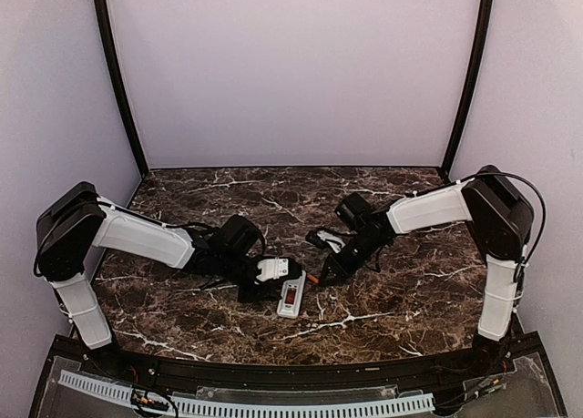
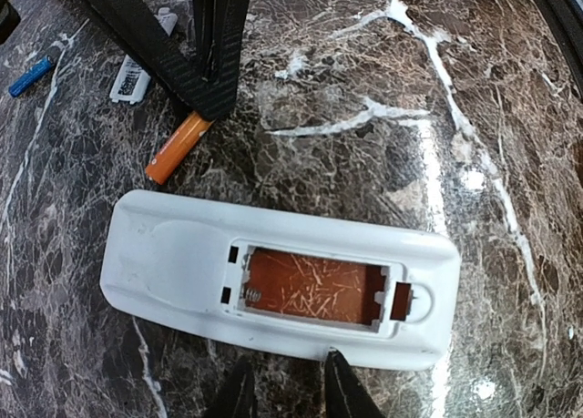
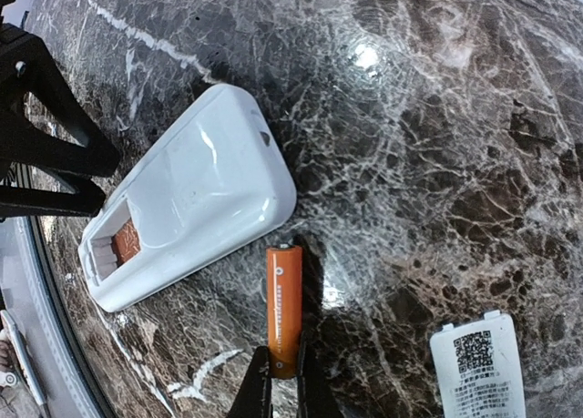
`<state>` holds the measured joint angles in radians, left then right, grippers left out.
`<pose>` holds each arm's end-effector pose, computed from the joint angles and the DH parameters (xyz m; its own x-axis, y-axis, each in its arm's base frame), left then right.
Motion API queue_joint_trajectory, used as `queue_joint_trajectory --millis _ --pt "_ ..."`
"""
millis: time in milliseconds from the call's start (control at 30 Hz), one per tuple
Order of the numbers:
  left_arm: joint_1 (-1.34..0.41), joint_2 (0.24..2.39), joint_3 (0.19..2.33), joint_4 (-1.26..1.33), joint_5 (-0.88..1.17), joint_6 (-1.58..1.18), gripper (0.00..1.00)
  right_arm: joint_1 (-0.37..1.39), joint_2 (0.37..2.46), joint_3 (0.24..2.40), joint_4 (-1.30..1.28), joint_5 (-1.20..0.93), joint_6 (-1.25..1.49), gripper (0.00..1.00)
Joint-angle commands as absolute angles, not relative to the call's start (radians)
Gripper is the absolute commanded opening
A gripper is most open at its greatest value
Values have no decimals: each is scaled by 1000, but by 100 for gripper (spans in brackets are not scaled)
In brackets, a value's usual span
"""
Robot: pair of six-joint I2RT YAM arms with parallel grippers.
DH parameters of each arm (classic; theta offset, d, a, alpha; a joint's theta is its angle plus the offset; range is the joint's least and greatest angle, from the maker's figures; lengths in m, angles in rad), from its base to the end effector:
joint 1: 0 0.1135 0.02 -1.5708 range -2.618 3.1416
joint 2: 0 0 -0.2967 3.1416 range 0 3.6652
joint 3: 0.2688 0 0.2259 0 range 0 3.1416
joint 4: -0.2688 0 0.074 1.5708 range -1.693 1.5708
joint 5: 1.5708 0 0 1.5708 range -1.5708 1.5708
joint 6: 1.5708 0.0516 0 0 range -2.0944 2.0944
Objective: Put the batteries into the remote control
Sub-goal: Adjust the remote control without batteries at the center of the board.
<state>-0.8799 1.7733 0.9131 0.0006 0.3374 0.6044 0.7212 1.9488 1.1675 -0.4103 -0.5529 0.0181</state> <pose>0.2081 -0.2785 0.1852 0.0943 0.7275 -0.6796 0.9860 0.0260 0.1646 0.2600 0.2647 0.1689 -0.7104 -0.6040 -0.3613 -0.6952 0.5218 0.4945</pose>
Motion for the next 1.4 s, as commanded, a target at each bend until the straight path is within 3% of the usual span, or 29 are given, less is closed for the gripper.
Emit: queue_joint_trajectory --millis 0,433,633,833,1233,1367 --pt "-910 1812 933 -41 395 623 26 730 1998 1203 -374 -564 38 0" --pt "-943 1814 1013 33 457 498 25 749 2123 1362 -387 -602 10 0" --pt "-848 1704 1046 -67 477 461 28 754 2170 1441 -412 -648 6 0" --pt "-740 1597 967 -66 400 442 28 795 2247 1548 -484 -680 -58 0" --pt "-695 1486 867 -160 294 537 29 845 2271 1620 -589 -729 -159 0" --pt "-695 1491 878 -189 333 550 36 827 2245 1667 -627 -681 -180 0"
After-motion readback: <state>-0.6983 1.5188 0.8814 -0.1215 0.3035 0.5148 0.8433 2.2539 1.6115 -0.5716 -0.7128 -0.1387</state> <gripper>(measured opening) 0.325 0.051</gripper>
